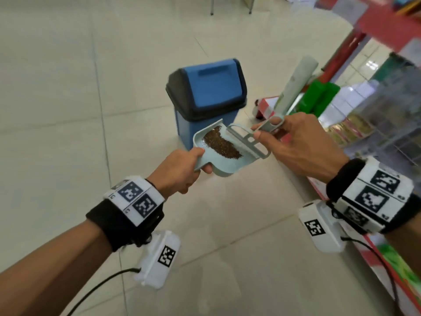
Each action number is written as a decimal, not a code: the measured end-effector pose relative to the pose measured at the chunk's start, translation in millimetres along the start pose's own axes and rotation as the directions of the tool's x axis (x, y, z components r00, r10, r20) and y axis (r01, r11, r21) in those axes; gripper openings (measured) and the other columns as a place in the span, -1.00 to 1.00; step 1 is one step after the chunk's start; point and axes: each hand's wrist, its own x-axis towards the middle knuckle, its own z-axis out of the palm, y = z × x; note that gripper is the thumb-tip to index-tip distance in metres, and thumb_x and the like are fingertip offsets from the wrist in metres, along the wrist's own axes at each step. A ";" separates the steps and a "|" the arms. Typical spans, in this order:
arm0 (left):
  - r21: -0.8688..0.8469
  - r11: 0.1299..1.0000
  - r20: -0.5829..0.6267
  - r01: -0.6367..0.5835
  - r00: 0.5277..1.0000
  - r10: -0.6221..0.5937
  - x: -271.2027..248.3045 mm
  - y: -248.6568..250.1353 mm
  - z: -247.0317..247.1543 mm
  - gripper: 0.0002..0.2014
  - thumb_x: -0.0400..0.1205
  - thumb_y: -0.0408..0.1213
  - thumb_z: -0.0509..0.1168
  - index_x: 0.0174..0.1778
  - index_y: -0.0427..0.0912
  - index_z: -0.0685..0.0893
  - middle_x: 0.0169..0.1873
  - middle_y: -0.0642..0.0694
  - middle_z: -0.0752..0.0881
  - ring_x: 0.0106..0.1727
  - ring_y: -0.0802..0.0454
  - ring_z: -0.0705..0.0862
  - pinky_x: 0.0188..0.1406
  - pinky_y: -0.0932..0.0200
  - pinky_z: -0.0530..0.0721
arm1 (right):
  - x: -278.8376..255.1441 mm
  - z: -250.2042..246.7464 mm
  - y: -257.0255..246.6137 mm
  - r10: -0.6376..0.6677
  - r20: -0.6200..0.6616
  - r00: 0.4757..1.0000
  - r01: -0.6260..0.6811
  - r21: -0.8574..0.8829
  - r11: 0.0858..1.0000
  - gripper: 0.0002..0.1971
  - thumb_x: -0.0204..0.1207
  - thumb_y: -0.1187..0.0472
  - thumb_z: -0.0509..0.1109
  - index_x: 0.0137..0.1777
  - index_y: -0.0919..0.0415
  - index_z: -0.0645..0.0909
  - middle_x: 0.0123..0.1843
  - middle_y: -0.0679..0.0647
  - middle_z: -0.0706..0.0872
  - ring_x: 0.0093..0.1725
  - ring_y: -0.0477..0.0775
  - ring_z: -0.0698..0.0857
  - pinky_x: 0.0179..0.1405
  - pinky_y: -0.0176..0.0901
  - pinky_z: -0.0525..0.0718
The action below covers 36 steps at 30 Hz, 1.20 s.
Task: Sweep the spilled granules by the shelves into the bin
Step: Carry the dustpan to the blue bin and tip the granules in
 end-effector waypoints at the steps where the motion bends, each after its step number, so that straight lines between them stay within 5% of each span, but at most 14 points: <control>1: -0.015 1.000 -0.008 0.003 1.000 -0.003 3.3 12.4 -5.1 -0.50 0.76 -0.02 0.00 -0.34 -0.19 0.67 -0.72 0.07 0.29 -0.64 0.12 0.21 -0.66 0.33 0.18 | 12.0 -5.5 -2.9 0.003 0.012 1.000 -0.003 -0.003 1.000 -0.78 0.63 0.00 0.37 0.09 0.01 0.81 -0.09 -0.05 0.81 -0.23 -0.25 0.72 -0.08 -0.34 0.71; 4: -0.069 0.997 -0.030 0.035 0.999 -0.037 15.0 47.2 -16.3 -0.52 0.74 -0.04 0.00 -0.35 -0.18 0.66 -0.73 0.05 0.30 -0.62 0.10 0.17 -0.63 0.34 0.13 | 46.4 -19.6 -6.9 -0.001 0.036 0.999 0.002 -0.019 1.000 -0.72 0.63 -0.06 0.33 0.07 0.06 0.80 -0.08 0.03 0.84 -0.15 -0.02 0.79 -0.01 0.06 0.76; 10: -0.090 0.982 -0.054 0.166 0.984 -0.171 37.0 92.2 -26.8 -0.53 0.74 -0.05 -0.03 -0.36 -0.14 0.63 -0.75 0.07 0.30 -0.76 0.16 0.16 -0.72 0.43 0.16 | 114.7 -33.6 0.8 0.015 0.146 0.989 -0.007 -0.056 0.998 -0.64 0.60 -0.10 0.33 -0.03 0.17 0.80 -0.11 0.17 0.82 -0.13 0.16 0.79 -0.02 0.12 0.74; 19: -0.195 0.896 0.075 0.399 0.917 -0.392 68.5 136.6 -40.5 -0.58 0.69 -0.17 -0.08 -0.38 -0.15 0.56 -0.77 0.10 0.32 -0.81 0.22 0.16 -0.77 0.45 0.09 | 178.4 -32.0 0.3 0.034 0.334 0.942 0.010 -0.127 0.992 -0.69 0.56 -0.04 0.39 -0.19 0.21 0.73 -0.20 0.19 0.74 -0.15 0.27 0.72 -0.09 0.14 0.72; 25: -0.353 0.845 0.144 0.402 0.916 -0.375 97.2 134.6 -52.1 -0.73 0.68 -0.24 -0.06 -0.09 -0.22 0.53 -0.81 0.03 0.48 -0.87 0.22 0.21 -0.81 0.51 0.11 | 208.1 -19.4 4.3 0.093 0.379 0.921 -0.022 -0.187 0.982 -0.65 0.56 -0.07 0.40 -0.22 0.24 0.69 -0.20 0.19 0.73 -0.16 0.24 0.72 -0.09 0.14 0.74; 31: -0.345 0.836 0.149 0.427 0.904 -0.401 113.2 139.3 -58.3 -0.97 0.51 -0.30 0.18 -0.23 -0.14 0.46 -0.71 0.04 0.37 -0.78 0.20 0.22 -0.74 0.46 0.13 | 218.6 -11.6 -1.7 0.105 0.427 0.898 0.021 -0.279 0.960 -0.70 0.55 -0.08 0.38 -0.08 0.18 0.71 -0.17 0.13 0.73 -0.16 0.18 0.71 -0.15 0.08 0.73; 36: -0.198 0.892 0.037 0.407 0.912 -0.408 124.5 146.0 -63.6 -0.92 0.55 -0.39 0.17 -0.22 -0.13 0.44 -0.71 0.03 0.39 -0.78 0.20 0.23 -0.69 0.46 0.15 | 225.3 -9.6 0.9 0.120 0.447 0.887 0.027 -0.309 0.951 -0.74 0.54 -0.08 0.36 0.01 0.08 0.72 -0.08 0.09 0.74 -0.11 0.16 0.72 -0.06 0.09 0.76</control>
